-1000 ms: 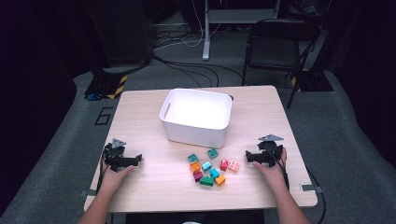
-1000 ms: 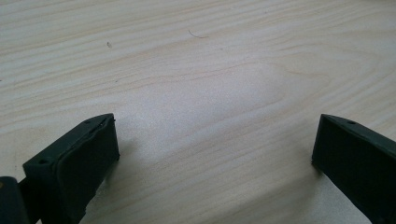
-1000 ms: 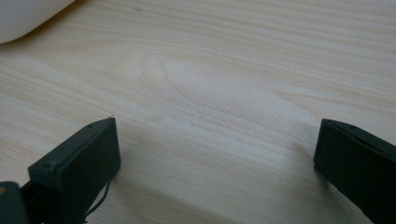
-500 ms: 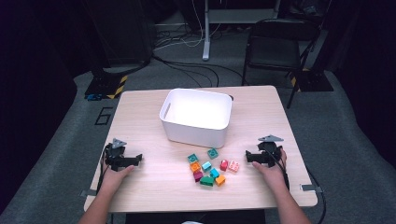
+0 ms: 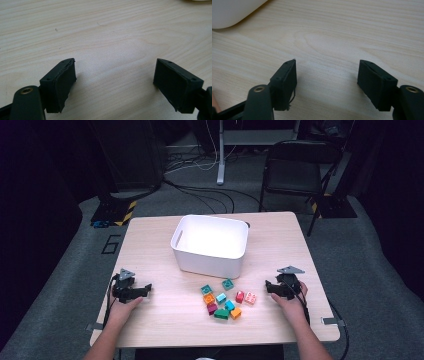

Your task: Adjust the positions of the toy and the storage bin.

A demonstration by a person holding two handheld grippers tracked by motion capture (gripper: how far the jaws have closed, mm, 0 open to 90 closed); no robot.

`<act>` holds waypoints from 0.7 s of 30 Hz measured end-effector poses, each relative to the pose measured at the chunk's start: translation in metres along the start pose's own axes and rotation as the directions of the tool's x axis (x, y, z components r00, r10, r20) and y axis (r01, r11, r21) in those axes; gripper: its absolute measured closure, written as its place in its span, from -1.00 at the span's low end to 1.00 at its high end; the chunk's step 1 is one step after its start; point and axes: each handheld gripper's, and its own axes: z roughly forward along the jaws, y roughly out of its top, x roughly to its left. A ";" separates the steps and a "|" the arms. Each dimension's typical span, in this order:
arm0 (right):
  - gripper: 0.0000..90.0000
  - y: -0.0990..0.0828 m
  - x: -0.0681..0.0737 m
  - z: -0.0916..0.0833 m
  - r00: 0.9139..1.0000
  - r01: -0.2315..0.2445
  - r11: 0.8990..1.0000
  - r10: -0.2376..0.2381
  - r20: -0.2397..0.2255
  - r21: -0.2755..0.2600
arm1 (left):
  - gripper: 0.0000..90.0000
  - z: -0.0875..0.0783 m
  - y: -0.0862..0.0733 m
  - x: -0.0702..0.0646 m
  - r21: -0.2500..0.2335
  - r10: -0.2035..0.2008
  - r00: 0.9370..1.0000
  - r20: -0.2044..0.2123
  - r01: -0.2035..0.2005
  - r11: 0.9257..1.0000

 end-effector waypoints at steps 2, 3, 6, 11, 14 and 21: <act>-0.25 0.000 0.000 -0.001 1.000 -0.003 1.000 0.003 -0.003 0.001 | -0.61 0.000 0.000 0.000 -0.001 0.000 1.000 0.000 0.000 1.000; -0.22 0.000 0.000 -0.001 1.000 0.006 1.000 -0.006 -0.002 0.005 | -0.61 0.000 0.000 0.000 -0.001 0.000 1.000 0.000 0.000 1.000; -0.18 0.000 -0.001 -0.002 1.000 0.004 1.000 -0.004 -0.005 0.010 | -0.61 0.000 0.000 0.000 -0.005 -0.001 1.000 -0.001 0.001 1.000; -0.15 0.001 -0.001 -0.003 1.000 -0.001 1.000 0.001 -0.008 0.015 | -0.61 0.001 0.000 0.000 -0.007 -0.002 1.000 0.001 0.002 1.000; -0.12 0.002 -0.001 -0.005 1.000 0.002 1.000 -0.002 -0.007 0.014 | -0.61 0.000 0.000 0.000 -0.002 0.000 1.000 0.003 0.000 1.000; -0.07 0.007 0.006 -0.014 0.999 0.039 0.999 -0.039 -0.027 -0.015 | -0.61 0.000 0.000 0.000 -0.002 0.002 1.000 0.001 -0.002 1.000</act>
